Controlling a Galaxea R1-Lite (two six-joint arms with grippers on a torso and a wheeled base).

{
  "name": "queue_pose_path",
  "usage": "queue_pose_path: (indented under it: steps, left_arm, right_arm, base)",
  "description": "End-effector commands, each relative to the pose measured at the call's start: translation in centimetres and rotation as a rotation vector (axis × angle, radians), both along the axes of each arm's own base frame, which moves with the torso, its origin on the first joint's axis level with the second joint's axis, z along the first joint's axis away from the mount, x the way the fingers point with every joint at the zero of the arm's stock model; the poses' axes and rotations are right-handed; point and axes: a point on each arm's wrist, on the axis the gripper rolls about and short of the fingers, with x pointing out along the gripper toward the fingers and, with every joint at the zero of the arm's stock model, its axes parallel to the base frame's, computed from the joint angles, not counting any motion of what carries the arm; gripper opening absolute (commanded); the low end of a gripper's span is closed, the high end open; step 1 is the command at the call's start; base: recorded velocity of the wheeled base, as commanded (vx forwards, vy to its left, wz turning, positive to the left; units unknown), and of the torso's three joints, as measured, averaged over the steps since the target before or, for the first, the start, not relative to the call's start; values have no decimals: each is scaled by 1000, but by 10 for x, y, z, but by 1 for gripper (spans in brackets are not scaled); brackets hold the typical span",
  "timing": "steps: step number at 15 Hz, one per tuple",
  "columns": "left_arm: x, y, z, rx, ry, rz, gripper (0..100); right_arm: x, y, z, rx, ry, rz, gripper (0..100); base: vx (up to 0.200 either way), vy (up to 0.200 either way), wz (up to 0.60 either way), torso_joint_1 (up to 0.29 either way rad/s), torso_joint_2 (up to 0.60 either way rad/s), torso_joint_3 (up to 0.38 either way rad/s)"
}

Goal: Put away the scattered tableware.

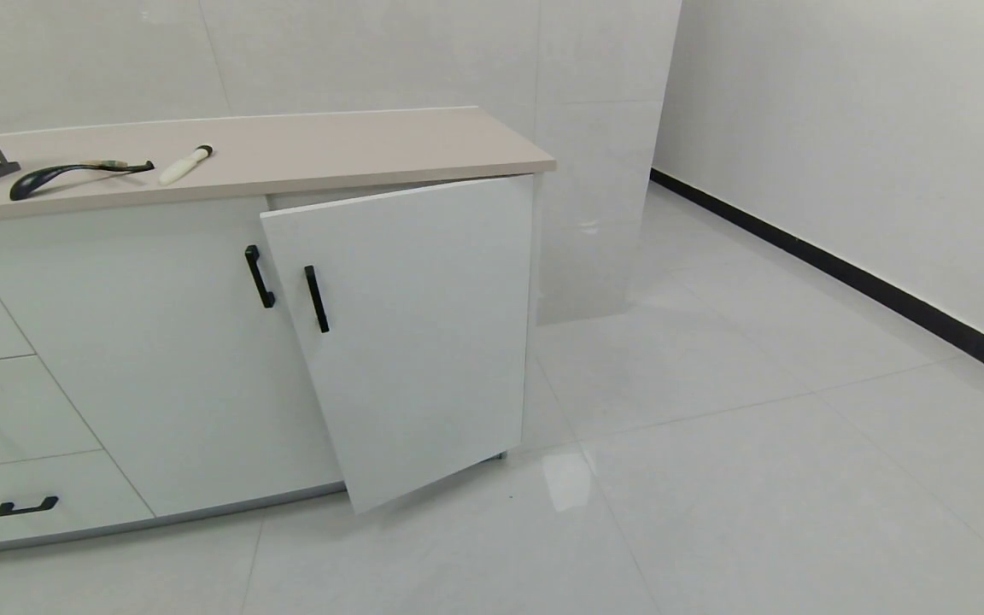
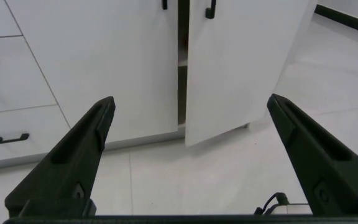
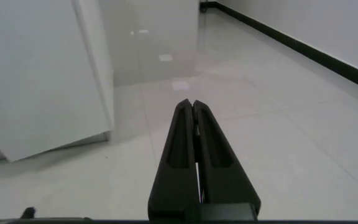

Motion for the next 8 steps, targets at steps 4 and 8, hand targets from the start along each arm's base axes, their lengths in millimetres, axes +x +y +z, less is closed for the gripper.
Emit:
queue_pose_path:
  steps: [4, 8]
  left_arm:
    - [0, 0, 0, 0, 0, -3, 100]
    - [0, 0, 0, -2, 0, -6, 100]
  right_arm:
    - [0, 1, -2, 2, 10, 40, 0]
    - [0, 1, -2, 1, 9, 40, 0]
  base:
    - [0, 0, 0, 0, 0, 0]
    - [0, 0, 300, 1, 0, 2]
